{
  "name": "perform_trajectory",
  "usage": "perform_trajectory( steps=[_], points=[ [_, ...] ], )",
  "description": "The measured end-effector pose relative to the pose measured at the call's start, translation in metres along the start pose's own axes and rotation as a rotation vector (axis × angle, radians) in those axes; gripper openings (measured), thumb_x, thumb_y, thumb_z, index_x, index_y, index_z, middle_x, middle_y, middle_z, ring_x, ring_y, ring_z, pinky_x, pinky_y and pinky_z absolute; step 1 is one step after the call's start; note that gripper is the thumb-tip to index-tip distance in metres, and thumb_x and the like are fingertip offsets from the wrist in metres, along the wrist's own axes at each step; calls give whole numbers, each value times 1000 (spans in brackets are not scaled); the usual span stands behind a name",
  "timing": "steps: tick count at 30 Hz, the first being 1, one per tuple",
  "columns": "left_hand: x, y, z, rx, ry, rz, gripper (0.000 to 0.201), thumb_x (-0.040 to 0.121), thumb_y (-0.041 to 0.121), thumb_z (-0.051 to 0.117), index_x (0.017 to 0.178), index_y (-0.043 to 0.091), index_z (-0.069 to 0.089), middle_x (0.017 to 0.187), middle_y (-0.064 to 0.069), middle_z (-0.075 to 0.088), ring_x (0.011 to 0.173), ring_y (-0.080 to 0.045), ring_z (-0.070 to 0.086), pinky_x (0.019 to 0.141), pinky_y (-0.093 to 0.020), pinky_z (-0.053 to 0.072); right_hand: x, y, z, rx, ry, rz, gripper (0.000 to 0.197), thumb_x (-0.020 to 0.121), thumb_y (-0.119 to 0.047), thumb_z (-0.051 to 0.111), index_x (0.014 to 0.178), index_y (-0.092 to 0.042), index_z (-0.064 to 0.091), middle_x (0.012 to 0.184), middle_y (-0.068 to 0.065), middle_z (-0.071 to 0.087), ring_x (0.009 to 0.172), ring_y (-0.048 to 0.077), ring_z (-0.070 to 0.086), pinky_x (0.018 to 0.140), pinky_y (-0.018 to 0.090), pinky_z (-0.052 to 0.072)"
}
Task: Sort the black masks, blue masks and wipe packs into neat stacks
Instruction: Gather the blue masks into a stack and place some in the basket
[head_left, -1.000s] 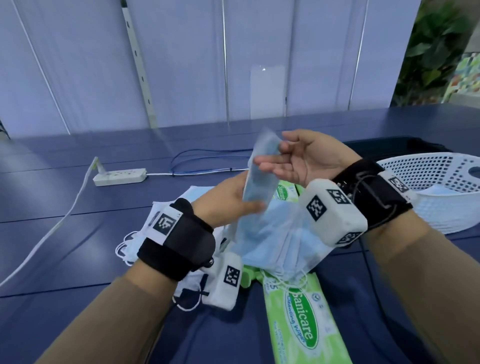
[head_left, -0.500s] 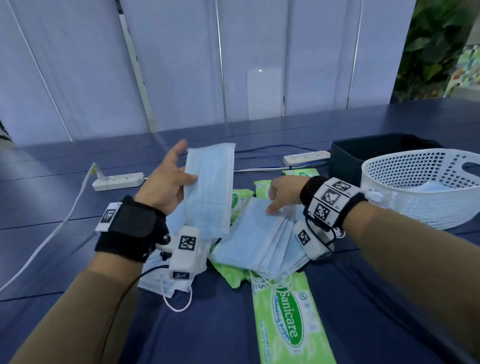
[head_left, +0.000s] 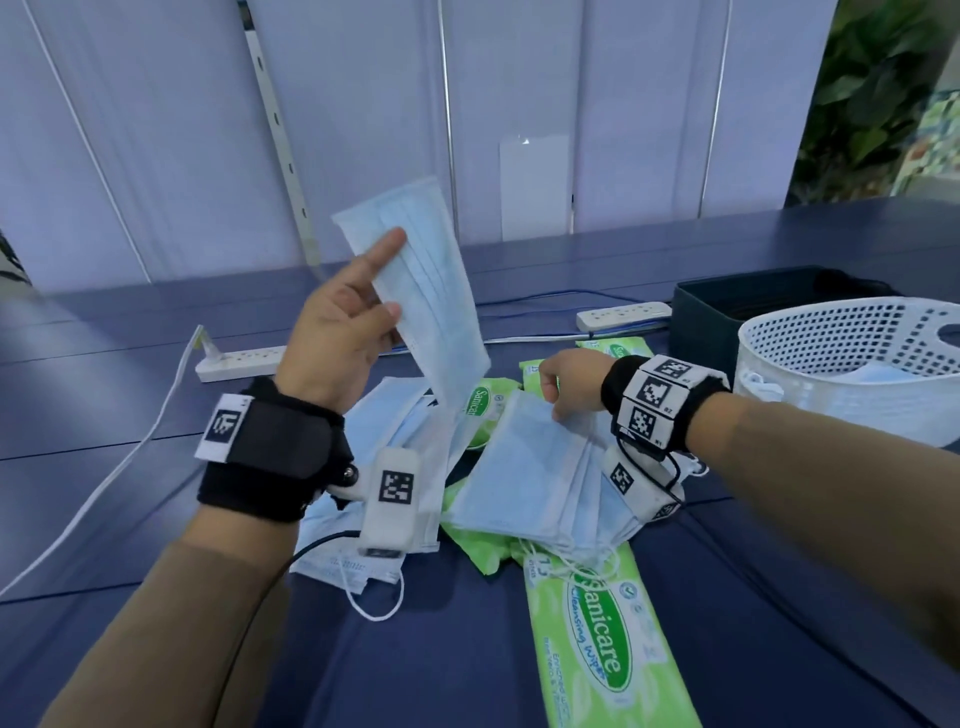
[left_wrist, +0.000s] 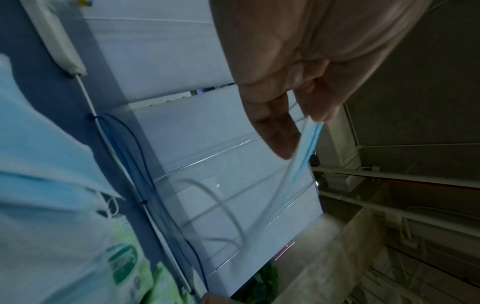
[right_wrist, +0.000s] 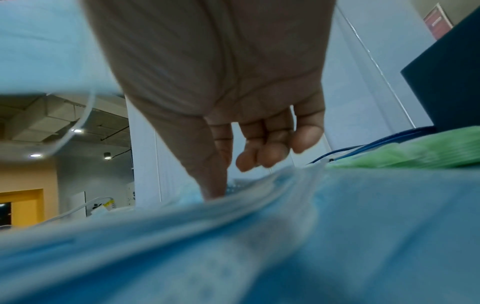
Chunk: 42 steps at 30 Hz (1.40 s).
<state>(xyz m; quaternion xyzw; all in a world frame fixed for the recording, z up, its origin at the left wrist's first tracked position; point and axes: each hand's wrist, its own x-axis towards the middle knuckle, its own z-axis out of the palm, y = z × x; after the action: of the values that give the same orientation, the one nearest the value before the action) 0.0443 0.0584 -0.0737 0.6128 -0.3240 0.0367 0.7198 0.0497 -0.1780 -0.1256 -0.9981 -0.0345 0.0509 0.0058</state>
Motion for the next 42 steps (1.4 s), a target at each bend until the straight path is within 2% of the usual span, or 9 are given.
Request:
perform_trajectory(
  steps=[3,7,12,15,20,25,33,36,42],
  points=[
    [-1,-9,3,-68,23,-65,53,82,-6,48,125,25,54,99,7,68,88,-16,56,67,-23,54,-3,1,-2,62,-5,-19,13,83,-14,62,80,-15,50,86,1,54,76,19,49,53,21,39],
    [-3,-20,5,-189,49,-193,41,92,-6,41,121,17,57,111,3,69,93,-12,66,80,-25,56,-12,27,-17,366,185,-25,20,82,-10,64,72,-20,50,73,-4,53,73,18,51,52,19,37],
    [-1,-28,-7,5,176,-284,36,80,16,60,115,23,63,130,-1,58,108,-17,53,91,-32,42,-39,80,-36,1310,505,-159,31,88,10,50,87,-20,59,64,-9,67,60,4,61,63,17,49],
    [1,-26,-15,-5,244,-256,35,89,18,56,124,19,59,125,3,60,108,-15,56,86,-30,46,-60,88,-56,1317,506,-307,43,88,12,48,75,-23,69,66,-11,68,62,1,62,64,12,50],
    [-3,-14,17,18,43,-240,39,86,35,53,119,18,63,131,3,59,132,-19,45,113,-49,27,-74,43,-77,1309,409,-526,15,75,-2,59,85,-12,63,73,-4,67,67,5,61,67,15,48],
    [-18,-2,63,-48,-199,-216,34,83,18,64,113,5,62,103,-4,72,92,-17,68,75,-28,54,-64,-3,-69,1122,649,-499,17,75,-4,57,76,-21,56,72,-6,58,65,1,52,68,16,43],
    [-24,-10,76,10,-88,-191,19,83,2,59,99,10,66,90,2,74,82,-13,69,74,-26,56,-65,-7,-61,1189,853,-400,26,83,3,58,78,-23,54,74,-8,59,69,1,56,68,17,45],
    [-22,-15,80,-20,20,-179,16,86,2,57,98,8,67,91,-5,73,81,-20,68,77,-36,56,-64,-8,-59,1163,838,-350,20,86,0,58,88,-20,55,79,-10,56,68,0,50,66,12,42],
    [-10,-7,54,-188,223,-115,20,91,-2,51,108,4,60,102,-7,70,94,-25,67,82,-39,55,-58,17,-48,949,418,-76,29,91,-25,58,118,-23,50,94,-6,56,83,11,52,68,23,44]
  ],
)
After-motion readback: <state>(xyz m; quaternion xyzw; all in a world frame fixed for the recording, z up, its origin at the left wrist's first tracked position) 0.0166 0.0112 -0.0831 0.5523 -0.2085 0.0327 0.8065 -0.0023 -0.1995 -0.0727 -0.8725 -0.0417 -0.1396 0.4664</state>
